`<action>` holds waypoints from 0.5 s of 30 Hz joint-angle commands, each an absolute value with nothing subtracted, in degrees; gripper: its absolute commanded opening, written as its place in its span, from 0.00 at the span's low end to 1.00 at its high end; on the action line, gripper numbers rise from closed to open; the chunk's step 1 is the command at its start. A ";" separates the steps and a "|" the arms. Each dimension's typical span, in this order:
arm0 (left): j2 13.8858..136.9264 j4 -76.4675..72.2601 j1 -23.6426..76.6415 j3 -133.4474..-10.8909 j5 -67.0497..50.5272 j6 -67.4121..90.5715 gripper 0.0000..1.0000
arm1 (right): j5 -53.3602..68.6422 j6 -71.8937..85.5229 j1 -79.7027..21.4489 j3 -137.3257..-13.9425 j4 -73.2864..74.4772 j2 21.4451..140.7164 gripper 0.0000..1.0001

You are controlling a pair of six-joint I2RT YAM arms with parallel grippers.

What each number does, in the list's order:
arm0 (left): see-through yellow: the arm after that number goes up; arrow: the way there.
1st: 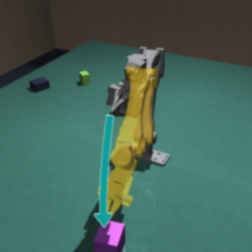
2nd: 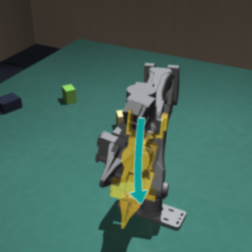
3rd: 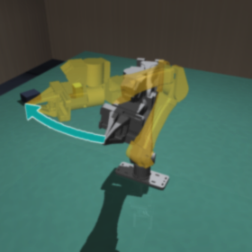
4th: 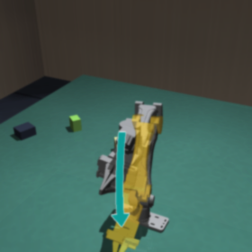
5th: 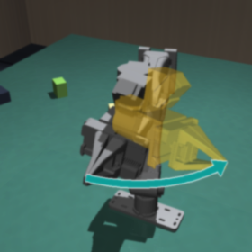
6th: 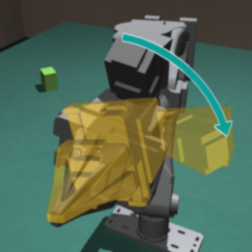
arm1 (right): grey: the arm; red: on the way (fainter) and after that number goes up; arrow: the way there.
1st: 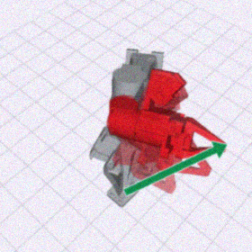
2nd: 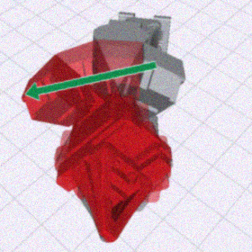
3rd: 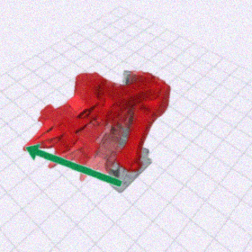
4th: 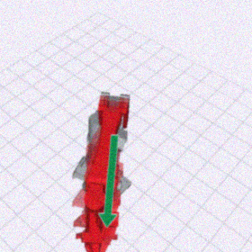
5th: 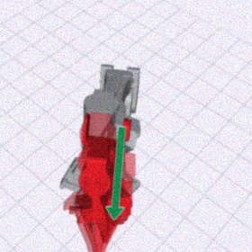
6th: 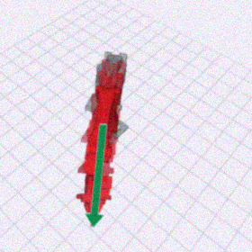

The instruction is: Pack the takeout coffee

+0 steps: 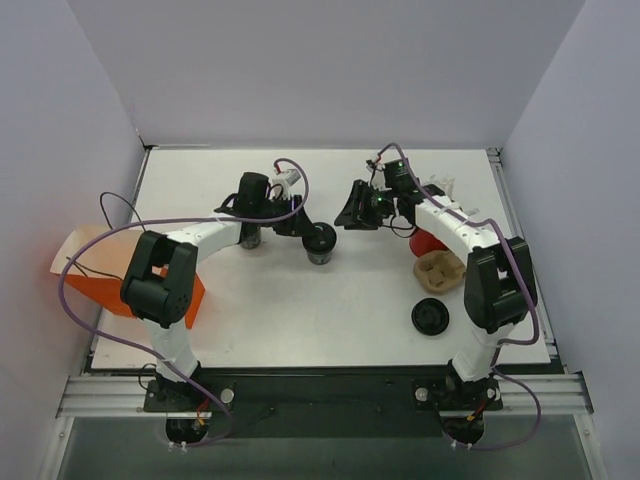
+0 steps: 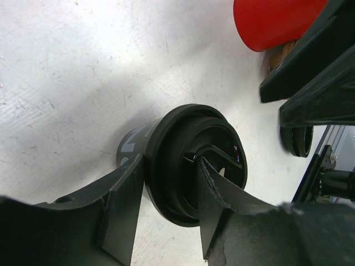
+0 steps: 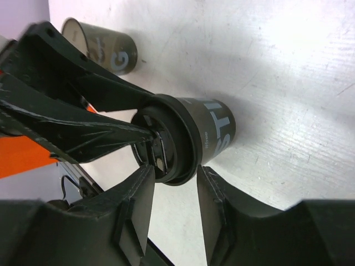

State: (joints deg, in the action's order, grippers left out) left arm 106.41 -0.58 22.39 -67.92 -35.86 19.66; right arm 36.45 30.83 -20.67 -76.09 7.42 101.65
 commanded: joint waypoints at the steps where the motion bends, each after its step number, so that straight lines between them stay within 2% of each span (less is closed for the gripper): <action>1: 112.58 10.46 22.24 -66.71 -28.74 11.43 0.50 | 39.03 28.92 -21.01 -77.61 9.67 103.18 0.34; 9: 113.99 8.96 22.24 -66.44 -29.27 11.08 0.50 | 38.76 29.88 -21.01 -75.15 6.51 104.32 0.26; 15: 114.52 9.23 22.24 -66.36 -28.21 10.63 0.49 | 38.49 30.41 -21.09 -73.92 4.84 106.17 0.24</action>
State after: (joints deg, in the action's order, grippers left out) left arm 108.47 -0.75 22.26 -69.93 -38.11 17.30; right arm 37.41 30.11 -20.82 -74.78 6.87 104.36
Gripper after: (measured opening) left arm 0.497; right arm 0.242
